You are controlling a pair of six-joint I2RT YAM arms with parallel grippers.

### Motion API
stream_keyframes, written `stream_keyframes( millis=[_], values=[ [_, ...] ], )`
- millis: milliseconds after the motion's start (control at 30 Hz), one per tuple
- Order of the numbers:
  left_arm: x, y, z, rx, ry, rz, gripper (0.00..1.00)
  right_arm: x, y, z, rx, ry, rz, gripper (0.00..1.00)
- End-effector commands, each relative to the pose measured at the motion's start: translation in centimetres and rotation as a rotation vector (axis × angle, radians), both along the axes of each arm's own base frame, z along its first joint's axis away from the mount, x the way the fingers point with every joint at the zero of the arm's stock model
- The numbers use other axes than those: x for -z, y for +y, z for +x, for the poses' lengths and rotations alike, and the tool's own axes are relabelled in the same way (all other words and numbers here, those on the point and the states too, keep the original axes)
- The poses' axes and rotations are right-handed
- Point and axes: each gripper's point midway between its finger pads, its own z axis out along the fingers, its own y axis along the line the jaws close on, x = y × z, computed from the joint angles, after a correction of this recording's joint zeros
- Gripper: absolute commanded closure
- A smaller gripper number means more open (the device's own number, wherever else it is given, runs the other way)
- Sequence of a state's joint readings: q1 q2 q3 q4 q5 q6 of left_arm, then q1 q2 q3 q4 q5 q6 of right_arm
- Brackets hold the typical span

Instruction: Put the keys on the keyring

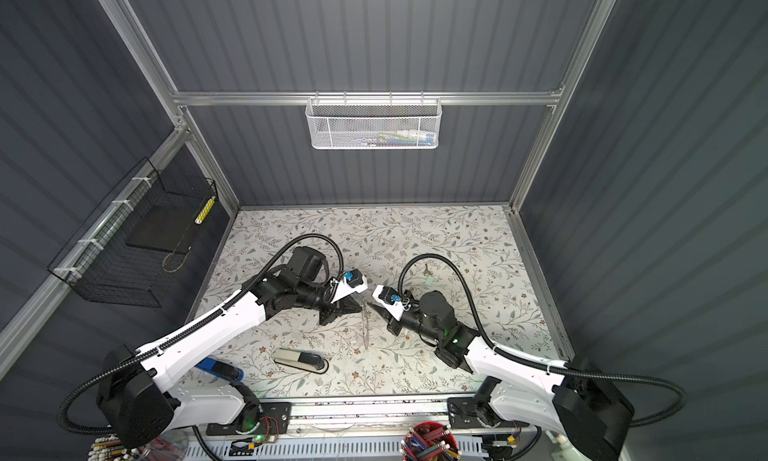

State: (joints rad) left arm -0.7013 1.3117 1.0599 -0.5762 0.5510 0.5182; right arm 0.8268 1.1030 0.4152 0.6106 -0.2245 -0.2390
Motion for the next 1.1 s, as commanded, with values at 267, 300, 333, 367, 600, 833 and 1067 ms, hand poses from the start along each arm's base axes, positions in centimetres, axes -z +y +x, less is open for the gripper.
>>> stream_keyframes(
  millis=[267, 300, 333, 367, 600, 833, 1067],
  values=[
    [-0.4, -0.4, 0.1, 0.003, -0.013, 0.064, 1.0, 0.9, 1.4, -1.3, -0.101, 0.012, 0.022, 0.72],
    [-0.5, -0.4, 0.1, 0.002, -0.016, 0.066, 1.0, 1.0, 1.4, -1.3, -0.102, 0.013, 0.024, 0.72],
    [-0.4, -0.3, 0.2, -0.004, -0.019, 0.073, 1.0, 1.1, 1.4, -1.3, -0.1, 0.011, 0.02, 0.72],
    [-0.4, -0.2, 0.2, -0.008, -0.018, 0.078, 1.0, 1.1, 1.2, -1.0, -0.081, 0.008, 0.019, 0.72],
    [-0.6, 0.1, 0.5, -0.025, -0.043, 0.085, 1.0, 0.8, -1.1, 0.1, 0.059, -0.037, 0.021, 0.69],
    [-0.8, -0.4, 0.4, -0.022, -0.036, 0.076, 1.0, 0.6, -0.6, -2.4, -0.072, -0.022, 0.021, 0.71],
    [-1.1, -0.7, 0.1, 0.001, -0.038, 0.07, 1.0, 0.1, 0.9, -3.3, -0.168, 0.014, 0.035, 0.73]
  ],
)
